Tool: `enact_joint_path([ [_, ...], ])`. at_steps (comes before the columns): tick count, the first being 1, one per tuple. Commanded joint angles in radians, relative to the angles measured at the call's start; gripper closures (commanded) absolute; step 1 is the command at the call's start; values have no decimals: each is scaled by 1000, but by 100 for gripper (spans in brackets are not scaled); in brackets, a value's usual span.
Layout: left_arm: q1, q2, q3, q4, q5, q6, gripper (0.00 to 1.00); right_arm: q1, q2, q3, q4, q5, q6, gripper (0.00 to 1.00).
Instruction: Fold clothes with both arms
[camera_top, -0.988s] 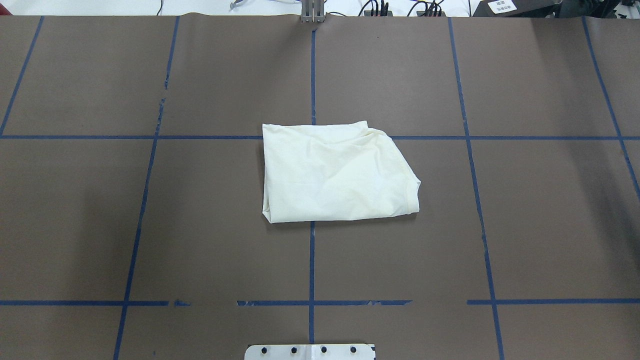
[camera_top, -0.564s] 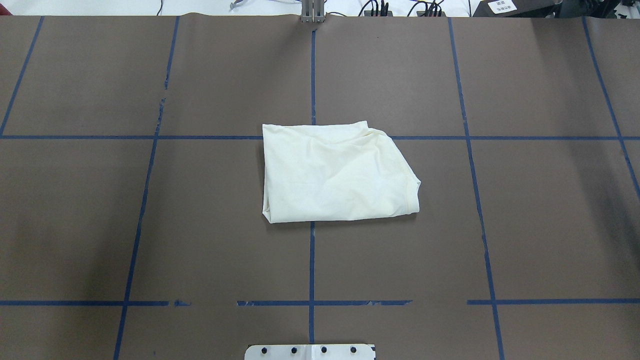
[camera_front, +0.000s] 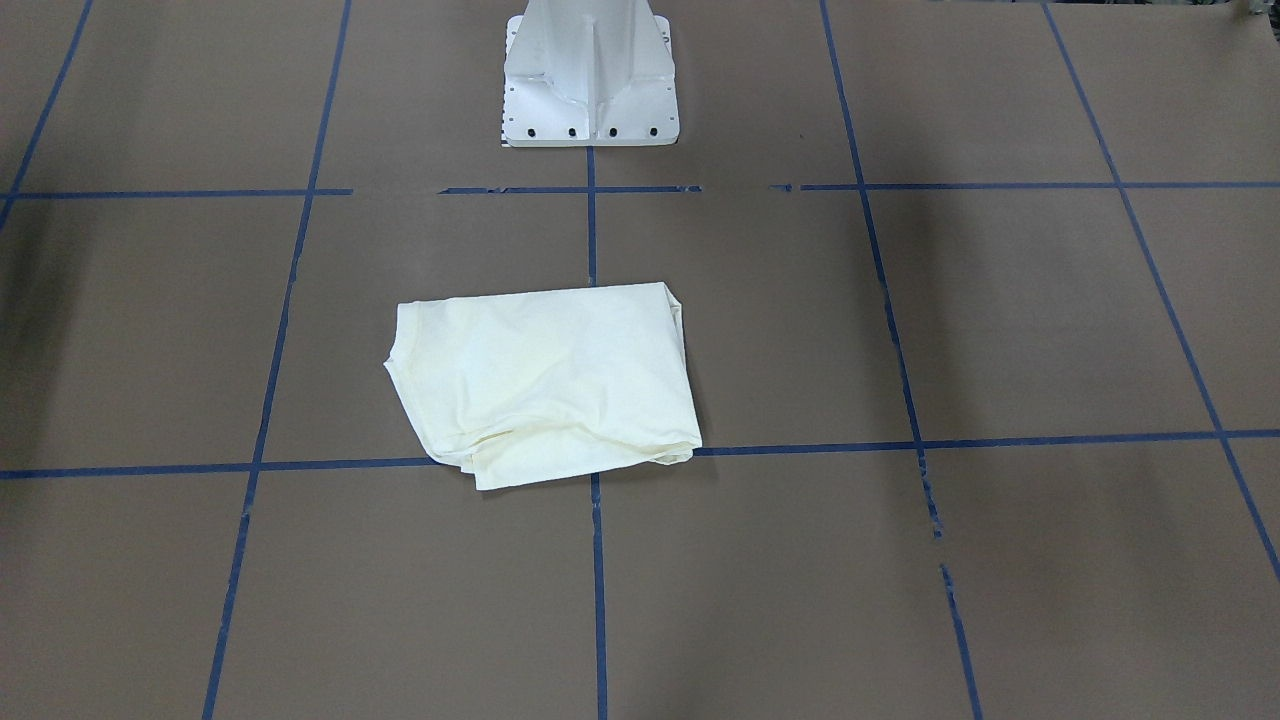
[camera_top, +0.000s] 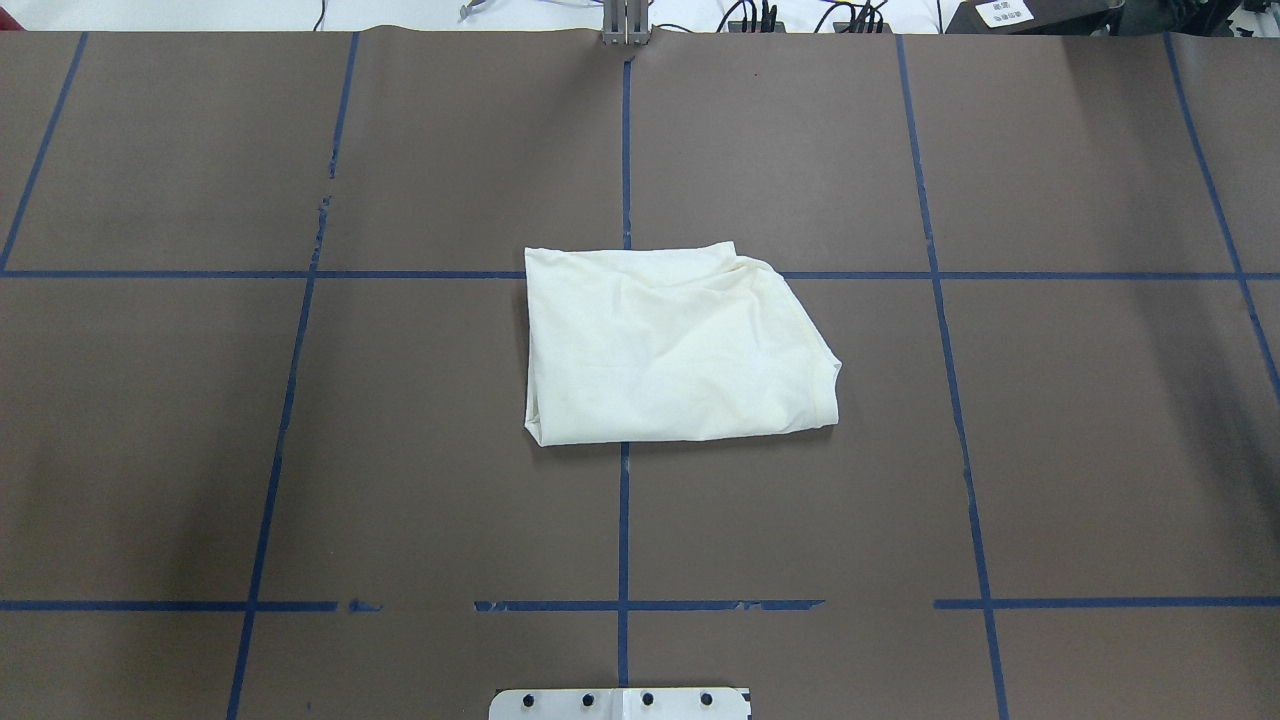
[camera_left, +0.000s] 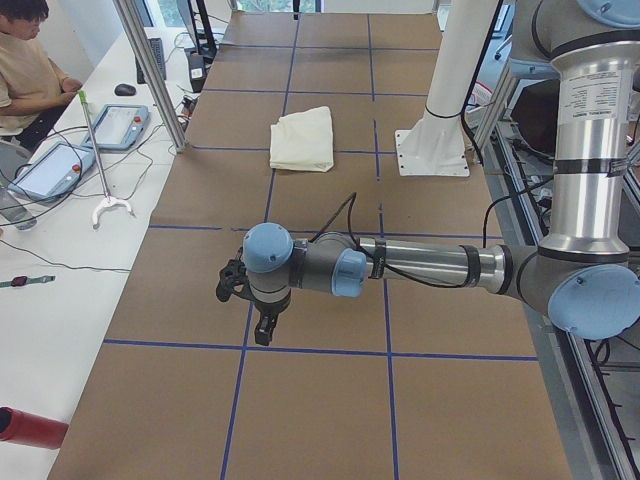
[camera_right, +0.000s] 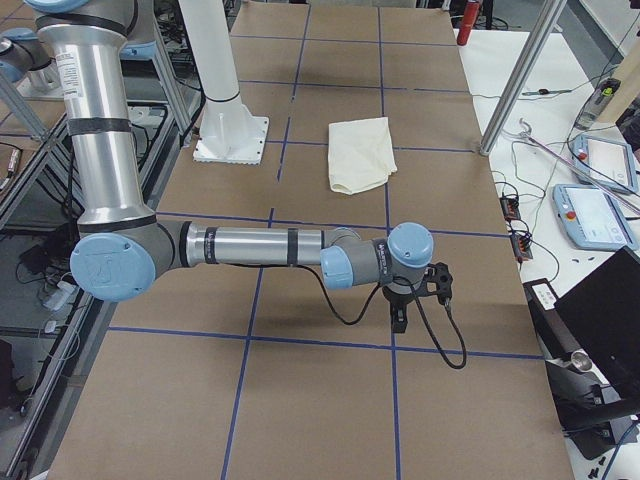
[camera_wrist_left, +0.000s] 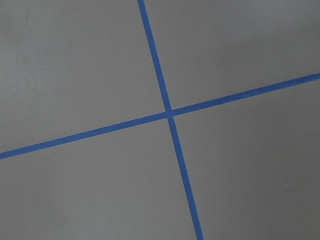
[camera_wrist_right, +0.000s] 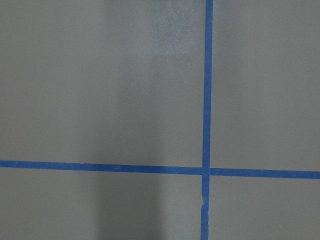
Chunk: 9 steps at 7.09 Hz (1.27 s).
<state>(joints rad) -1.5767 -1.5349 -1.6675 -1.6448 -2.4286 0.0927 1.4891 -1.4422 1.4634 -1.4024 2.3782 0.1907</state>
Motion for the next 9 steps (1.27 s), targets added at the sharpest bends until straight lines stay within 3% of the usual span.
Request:
enact_joint_path([
  [1,-11,-23,11,16,-40,-1,0,20,25,90,-221,19,-99,0],
  [2,-12,-27,11,14,21,-1,0,40,23,138,-292,9,-155,0],
  [3,-11,-46,28,10,49,-2,0,39,17,140,-290,4,-154,0],
  [9,-12,-70,0,-21,45,5,0,28,13,152,-283,9,-142,0],
])
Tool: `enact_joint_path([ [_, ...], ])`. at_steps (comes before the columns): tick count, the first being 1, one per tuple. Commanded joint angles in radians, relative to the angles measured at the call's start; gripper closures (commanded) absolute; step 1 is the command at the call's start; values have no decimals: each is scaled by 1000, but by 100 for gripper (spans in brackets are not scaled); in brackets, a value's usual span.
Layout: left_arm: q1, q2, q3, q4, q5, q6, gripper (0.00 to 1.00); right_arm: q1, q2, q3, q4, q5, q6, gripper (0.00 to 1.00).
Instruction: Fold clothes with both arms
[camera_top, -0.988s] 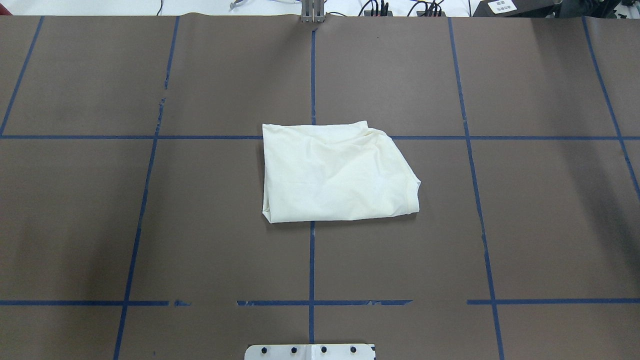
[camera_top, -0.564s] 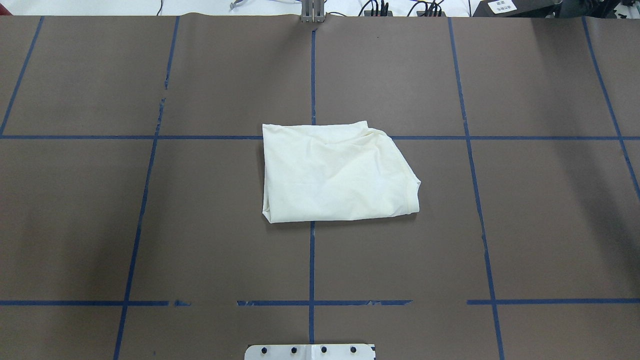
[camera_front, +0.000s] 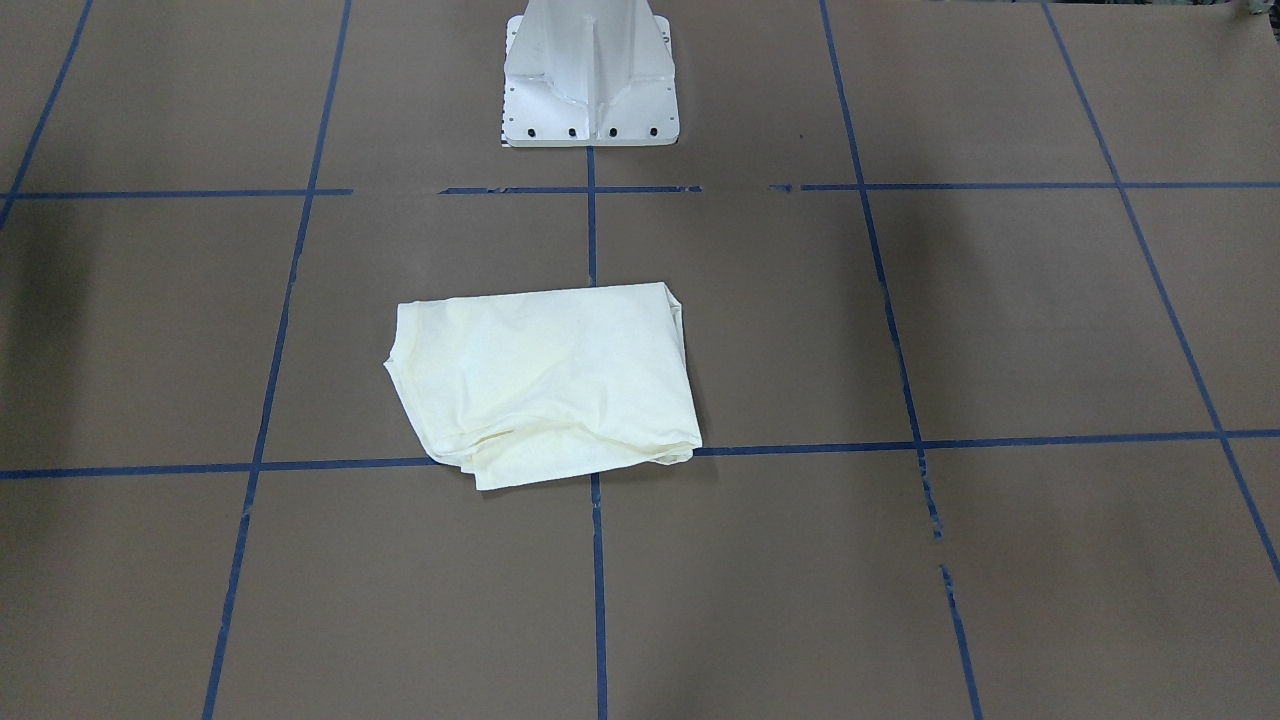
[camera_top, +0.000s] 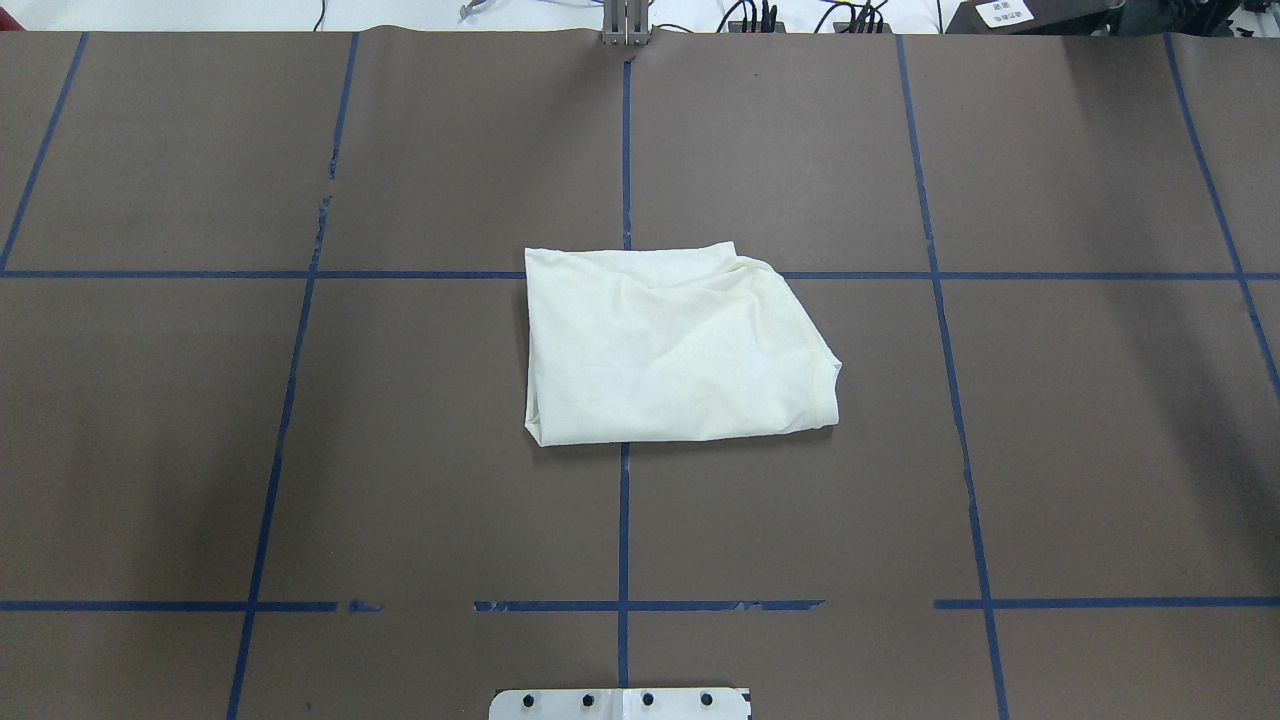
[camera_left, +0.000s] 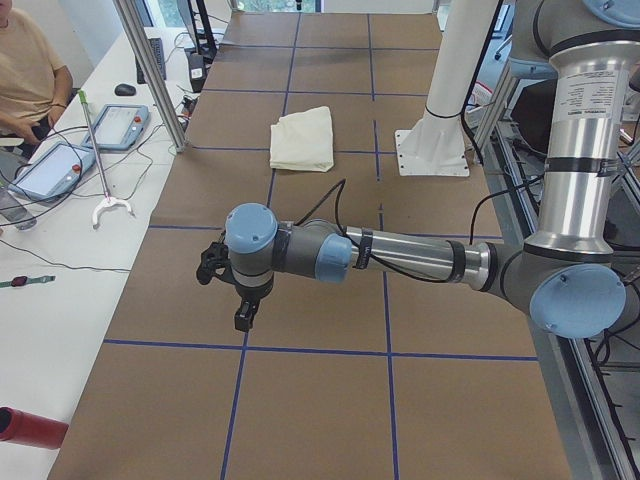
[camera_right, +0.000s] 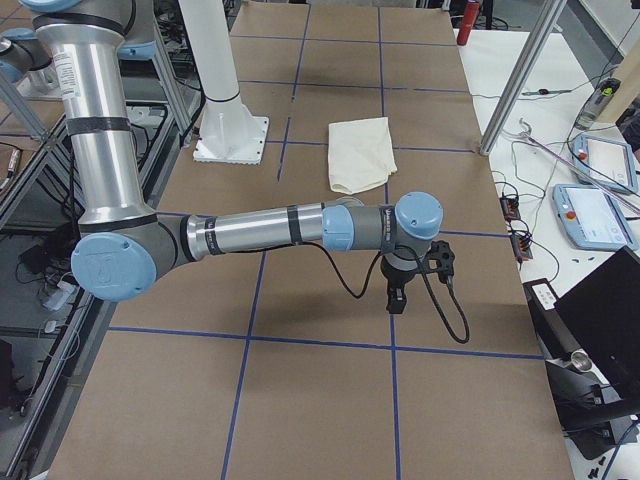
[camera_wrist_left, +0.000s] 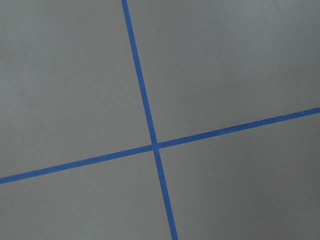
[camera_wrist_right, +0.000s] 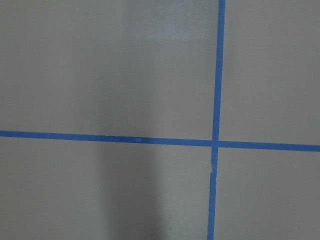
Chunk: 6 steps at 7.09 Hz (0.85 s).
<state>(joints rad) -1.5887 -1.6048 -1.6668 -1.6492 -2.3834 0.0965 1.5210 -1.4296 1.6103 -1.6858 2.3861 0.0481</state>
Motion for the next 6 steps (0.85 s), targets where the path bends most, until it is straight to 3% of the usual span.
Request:
enact_joint_path([
  [1,0,3,2,-18,0,2,0,-7,-2,8,2,1,-1,0],
  [6,-2,2,-7,-52,0,-1,0,-27,0,10,0,1,2,0],
])
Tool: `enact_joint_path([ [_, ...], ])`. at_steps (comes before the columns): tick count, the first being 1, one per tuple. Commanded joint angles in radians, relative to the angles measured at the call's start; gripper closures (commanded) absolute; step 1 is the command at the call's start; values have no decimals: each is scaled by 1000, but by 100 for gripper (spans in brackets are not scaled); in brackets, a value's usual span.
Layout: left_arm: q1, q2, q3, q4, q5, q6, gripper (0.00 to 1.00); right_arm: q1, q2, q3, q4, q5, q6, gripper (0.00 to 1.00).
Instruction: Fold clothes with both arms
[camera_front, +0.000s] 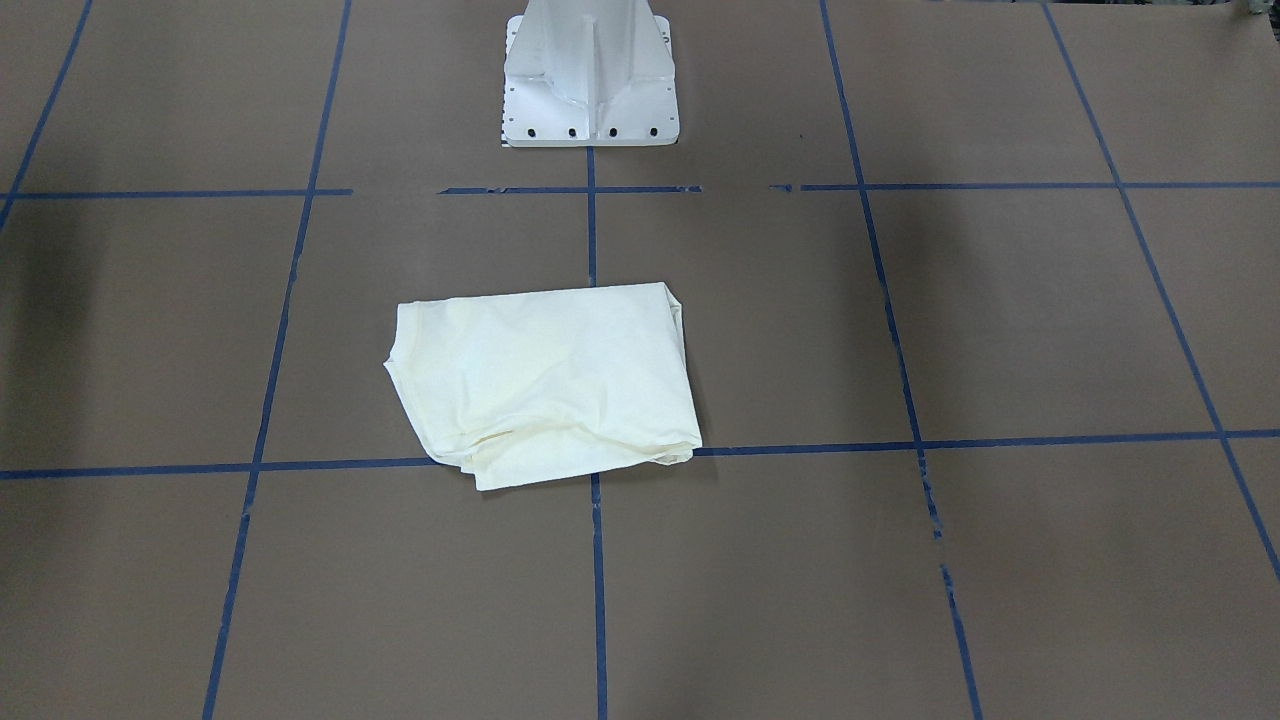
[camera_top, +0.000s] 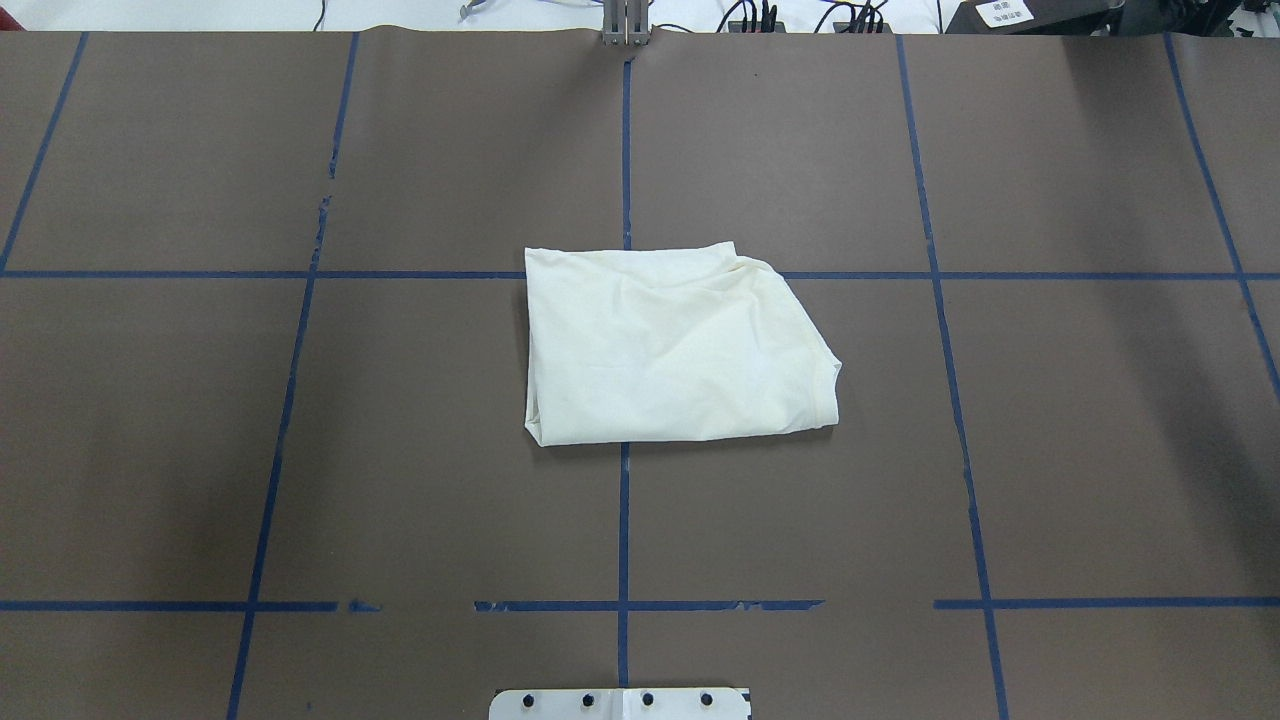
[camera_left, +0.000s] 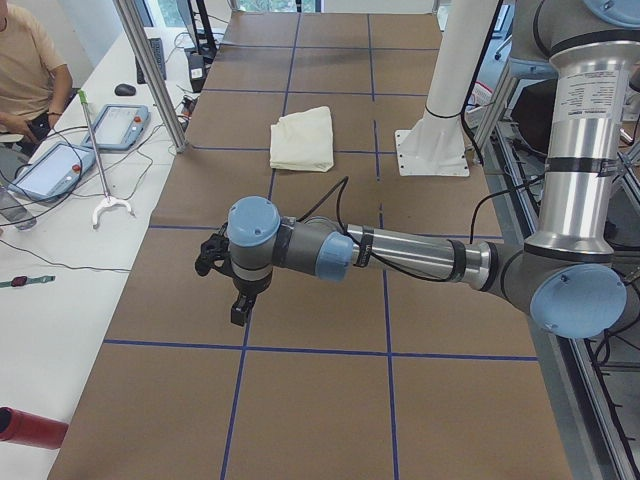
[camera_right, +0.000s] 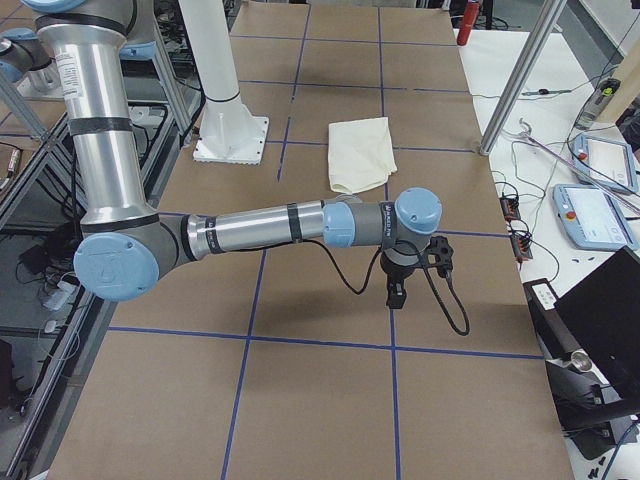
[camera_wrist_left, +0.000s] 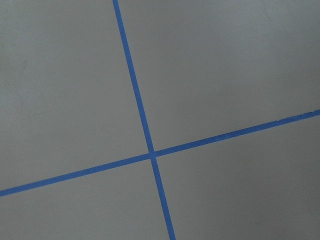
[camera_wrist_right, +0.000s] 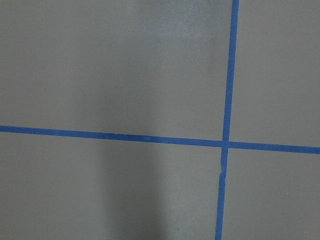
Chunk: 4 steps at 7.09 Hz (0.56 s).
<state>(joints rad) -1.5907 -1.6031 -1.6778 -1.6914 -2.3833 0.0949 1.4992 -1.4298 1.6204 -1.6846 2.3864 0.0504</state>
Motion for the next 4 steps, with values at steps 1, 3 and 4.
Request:
enact_joint_path([
  [1,0,-3,0,-10,1,-1,0,-5,0,3,0,0,2,0],
  [3,1,-6,0,-8,3,0,0,-5,6,10,0,0,2,0],
  [4,1,-6,-5,-7,-1,2,0,-5,8,12,0,0,2,0],
])
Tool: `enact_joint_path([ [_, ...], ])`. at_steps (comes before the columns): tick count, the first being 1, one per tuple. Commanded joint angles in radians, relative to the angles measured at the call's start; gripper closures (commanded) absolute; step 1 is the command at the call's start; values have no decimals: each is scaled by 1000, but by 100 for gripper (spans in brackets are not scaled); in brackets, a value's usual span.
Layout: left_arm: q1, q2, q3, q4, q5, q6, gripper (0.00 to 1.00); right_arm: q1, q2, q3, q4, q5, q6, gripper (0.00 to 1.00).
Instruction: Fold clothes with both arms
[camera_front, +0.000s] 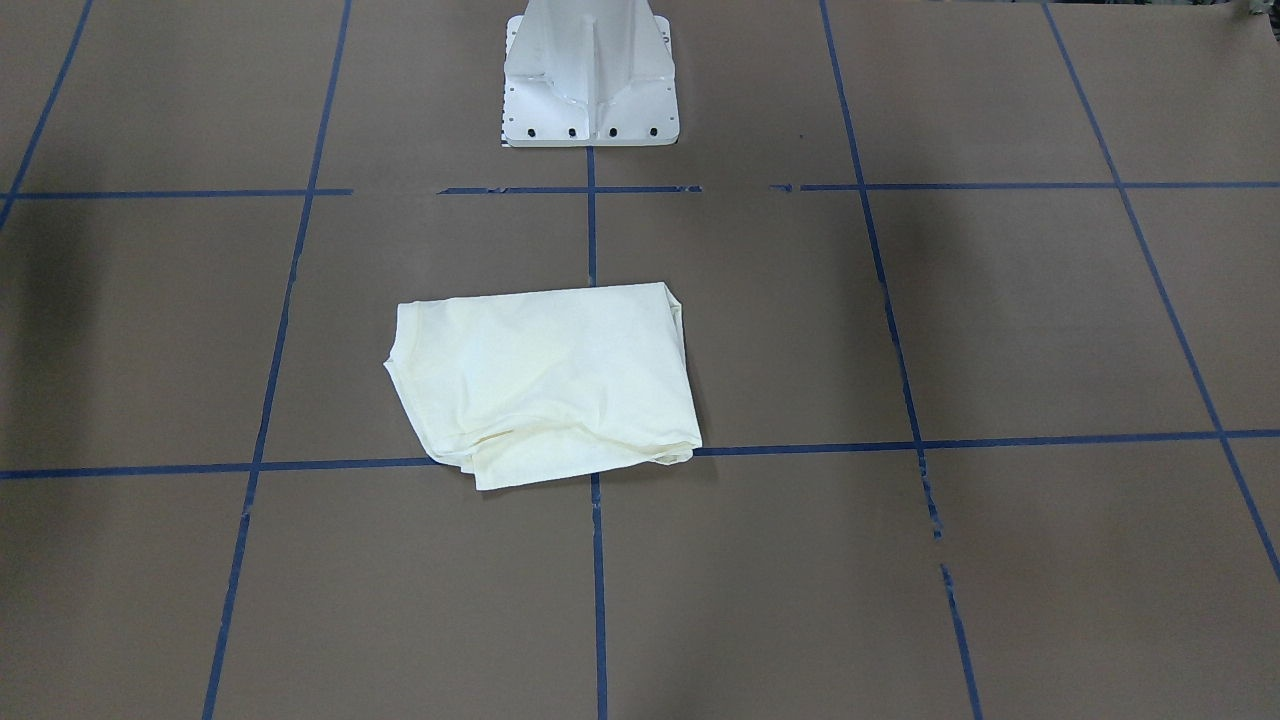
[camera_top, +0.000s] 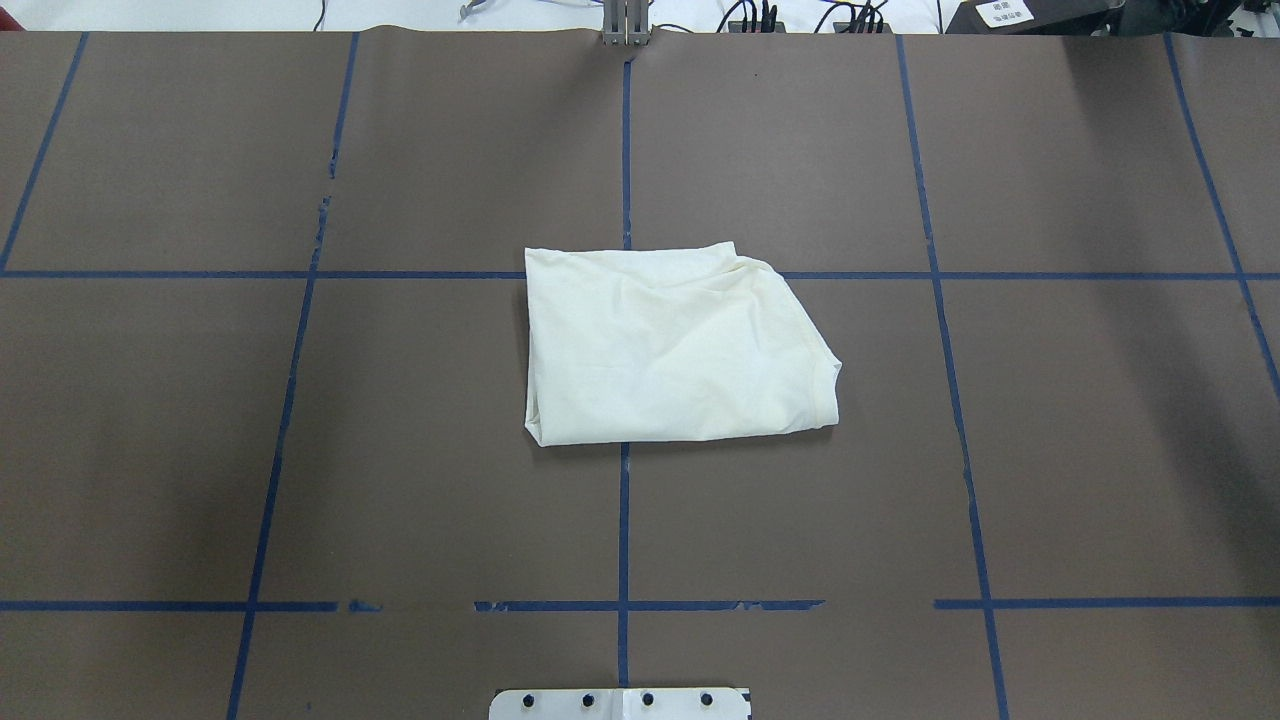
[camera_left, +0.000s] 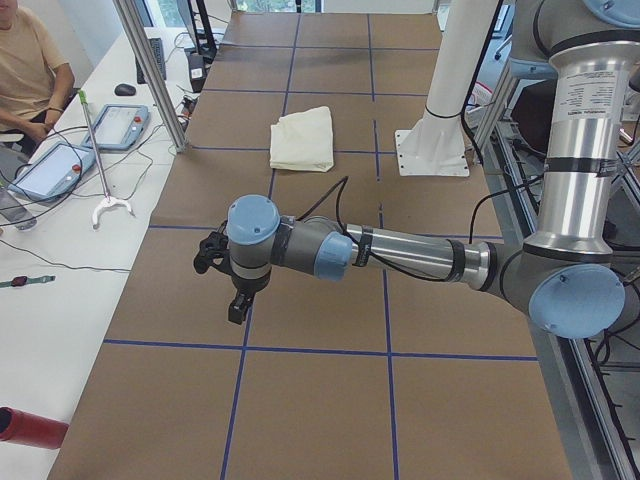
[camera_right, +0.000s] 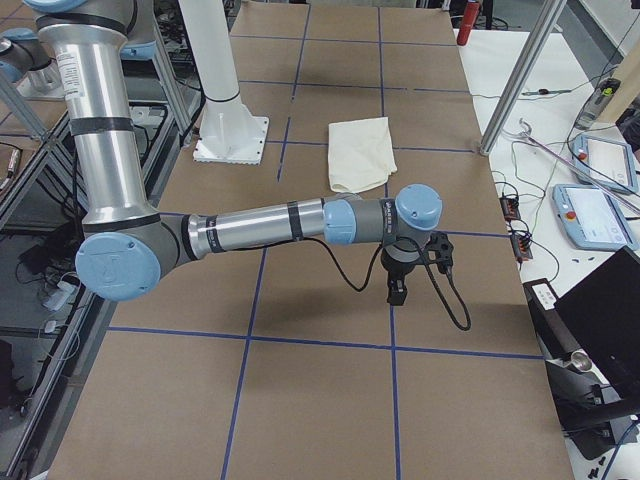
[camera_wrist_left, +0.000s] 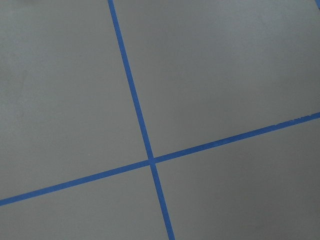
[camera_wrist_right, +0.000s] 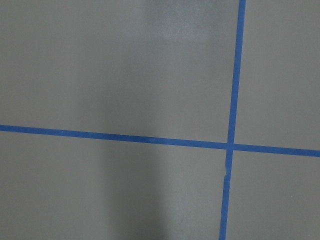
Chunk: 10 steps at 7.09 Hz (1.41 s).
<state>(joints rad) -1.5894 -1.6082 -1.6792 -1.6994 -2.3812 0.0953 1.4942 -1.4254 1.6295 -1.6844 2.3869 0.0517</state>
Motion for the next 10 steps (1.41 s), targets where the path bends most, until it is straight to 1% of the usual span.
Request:
enact_joint_path([
  [1,0,-1,-4,0,-3,3,0,0,5,16,0,0,0,0],
  [2,-1,-6,-2,-3,-3,3,0,0,-1,35,0,0,0,0],
  [4,0,-4,-1,0,-1,3,0,-14,-3,38,0,-5,-1,0],
  [7,0,-4,-4,0,-3,3,0,-14,-4,41,0,-72,-3,0],
  [10,0,10,12,-2,-1,4,0,-14,-6,41,-1,-72,-1,0],
])
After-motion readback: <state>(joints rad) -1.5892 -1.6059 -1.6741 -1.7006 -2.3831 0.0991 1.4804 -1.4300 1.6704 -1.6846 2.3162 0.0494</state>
